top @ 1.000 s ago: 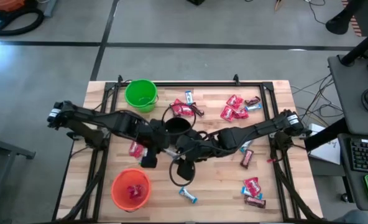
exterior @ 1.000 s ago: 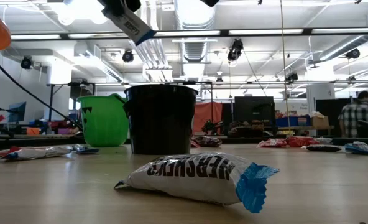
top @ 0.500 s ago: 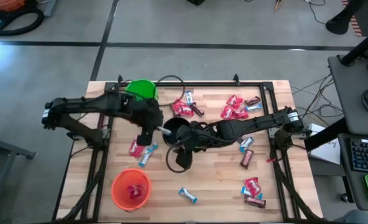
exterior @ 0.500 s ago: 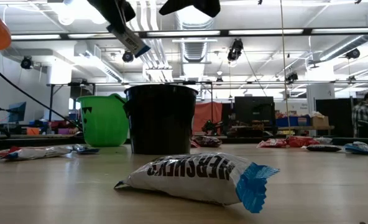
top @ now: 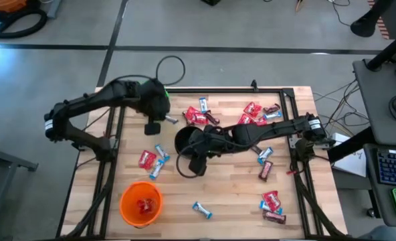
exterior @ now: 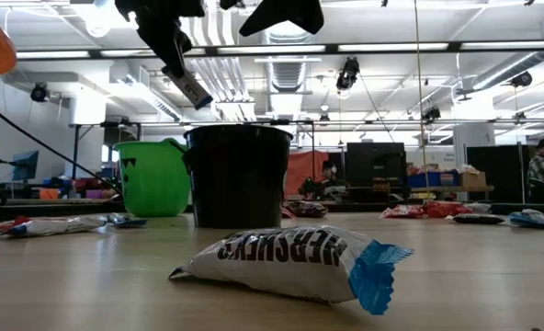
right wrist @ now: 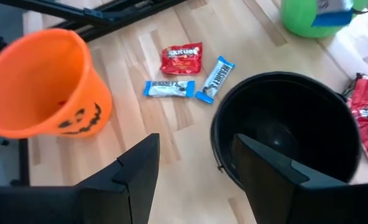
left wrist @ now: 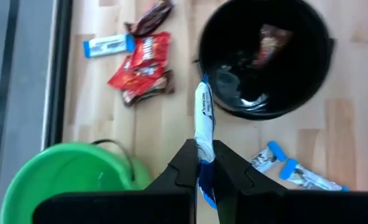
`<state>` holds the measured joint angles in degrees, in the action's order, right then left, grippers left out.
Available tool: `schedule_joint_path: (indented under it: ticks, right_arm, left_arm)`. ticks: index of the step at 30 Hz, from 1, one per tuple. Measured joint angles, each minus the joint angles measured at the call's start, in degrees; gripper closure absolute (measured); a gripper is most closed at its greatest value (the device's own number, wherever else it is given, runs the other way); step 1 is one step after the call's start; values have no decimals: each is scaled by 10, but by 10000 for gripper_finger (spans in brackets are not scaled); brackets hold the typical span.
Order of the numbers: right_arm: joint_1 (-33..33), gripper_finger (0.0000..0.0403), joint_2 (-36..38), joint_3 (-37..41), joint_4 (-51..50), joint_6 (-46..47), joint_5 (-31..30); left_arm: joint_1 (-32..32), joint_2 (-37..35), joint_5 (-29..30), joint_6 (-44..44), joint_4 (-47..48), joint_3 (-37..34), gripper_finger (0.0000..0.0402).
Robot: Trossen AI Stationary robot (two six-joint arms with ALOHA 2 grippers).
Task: Sort candy
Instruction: Put the white chocolate into the green bucket
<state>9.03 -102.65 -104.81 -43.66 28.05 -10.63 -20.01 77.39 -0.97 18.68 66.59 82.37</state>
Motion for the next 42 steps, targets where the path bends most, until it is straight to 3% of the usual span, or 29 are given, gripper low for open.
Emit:
schedule_joint_path:
  ticks: [23, 31, 42]
  right_arm:
    - [-53, 207, 10, 1, -75, -94, 1]
    - [-58, 207, 10, 1, -85, -116, 2]
    - [-61, 207, 10, 1, -85, -118, 1]
  left_arm:
    - [-247, 2, -23, 34, -1, 0, 401]
    - [-295, 2, -28, 38, 0, 0, 401]
    - [-309, 2, -26, 46, 34, 0, 387]
